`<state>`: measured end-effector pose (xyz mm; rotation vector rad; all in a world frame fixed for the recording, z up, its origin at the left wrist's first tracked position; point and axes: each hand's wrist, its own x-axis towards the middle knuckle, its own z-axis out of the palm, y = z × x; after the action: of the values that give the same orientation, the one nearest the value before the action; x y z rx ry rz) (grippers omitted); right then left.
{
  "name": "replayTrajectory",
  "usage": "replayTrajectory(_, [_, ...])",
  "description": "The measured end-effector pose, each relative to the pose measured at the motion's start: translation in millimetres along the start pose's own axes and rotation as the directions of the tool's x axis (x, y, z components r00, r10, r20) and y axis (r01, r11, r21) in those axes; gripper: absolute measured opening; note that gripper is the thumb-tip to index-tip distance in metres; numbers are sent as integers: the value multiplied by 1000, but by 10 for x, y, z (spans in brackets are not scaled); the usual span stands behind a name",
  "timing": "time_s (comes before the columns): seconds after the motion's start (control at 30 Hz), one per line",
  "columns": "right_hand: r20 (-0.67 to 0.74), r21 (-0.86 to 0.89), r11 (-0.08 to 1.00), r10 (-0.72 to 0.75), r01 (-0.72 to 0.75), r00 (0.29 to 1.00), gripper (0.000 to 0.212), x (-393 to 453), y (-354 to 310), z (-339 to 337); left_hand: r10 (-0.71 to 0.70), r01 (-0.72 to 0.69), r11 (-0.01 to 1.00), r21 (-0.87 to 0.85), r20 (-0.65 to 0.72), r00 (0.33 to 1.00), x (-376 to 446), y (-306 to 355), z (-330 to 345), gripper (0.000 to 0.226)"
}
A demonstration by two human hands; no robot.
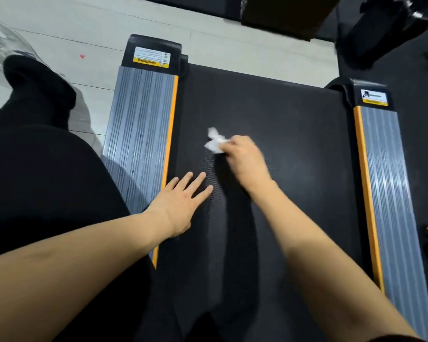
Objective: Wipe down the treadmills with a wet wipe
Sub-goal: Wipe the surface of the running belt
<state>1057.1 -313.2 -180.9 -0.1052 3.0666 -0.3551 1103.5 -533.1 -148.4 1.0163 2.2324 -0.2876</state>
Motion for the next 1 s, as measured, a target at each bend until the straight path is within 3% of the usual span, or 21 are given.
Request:
replayTrajectory(0.03, [-58,-52,984,168,-171,984,38,-51,279,-65,0,0,1000,-7,-5,1000,1,18,7,96])
replayTrajectory(0.1, [-145,-52,876,468,-479,872,36,-121,640,-190,-8,8,1000,-8,-8,1000,-7,24,15,96])
replayTrajectory(0.2, [-198,15,705,697,-709,689,39,-1,427,-182,0,0,1000,-21,-7,1000,-11,14,25,96])
replayTrajectory(0.23, [-190,27,714,690,-699,698,39,111,176,-152,-1,1,1000,-19,-5,1000,-4,17,32,96])
replayTrajectory(0.27, [-145,32,775,628,-631,765,38,227,-134,-101,-7,7,1000,-17,-6,1000,0,26,36,95])
replayTrajectory(0.33, [-7,53,954,294,-294,956,33,351,-802,30,-11,12,1000,8,-20,1000,22,26,34,93])
replayTrajectory(0.37, [67,66,990,117,-121,991,30,342,-1041,52,-5,6,1000,26,-21,1000,28,20,22,92])
replayTrajectory(0.43, [121,101,994,-58,46,991,27,318,-1084,61,11,-11,1000,22,-8,1000,16,2,-7,90])
replayTrajectory(0.5, [58,69,996,-56,52,997,26,235,-696,36,9,-9,1000,4,-38,999,6,0,-43,89])
replayTrajectory(0.57, [-55,16,994,107,-106,993,23,136,-109,-41,5,-4,1000,11,-95,995,6,25,-67,84])
replayTrajectory(0.67, [-184,-7,880,465,-474,866,26,-153,875,-286,1,4,999,31,-158,987,8,91,-93,74])
replayTrajectory(0.73, [-255,73,701,700,-709,666,33,-401,1285,-437,25,-14,998,55,-201,979,50,111,-108,69])
replayTrajectory(0.77, [-292,111,621,767,-776,571,37,-468,1362,-454,42,-27,997,71,-225,973,95,115,-135,68])
replayTrajectory(0.83, [-287,166,565,812,-808,509,37,-438,1226,-412,79,-57,994,95,-249,965,234,135,-227,73])
replayTrajectory(0.87, [-268,201,572,813,-795,517,34,-358,1075,-389,86,-61,993,105,-251,964,333,143,-301,77])
replayTrajectory(0.93, [-219,276,658,752,-700,621,25,-207,670,-403,84,-56,991,124,-240,967,556,142,-466,86])
replayTrajectory(1.0, [-200,255,857,501,-449,842,24,-128,303,-339,82,-57,989,136,-193,978,734,146,-589,95])
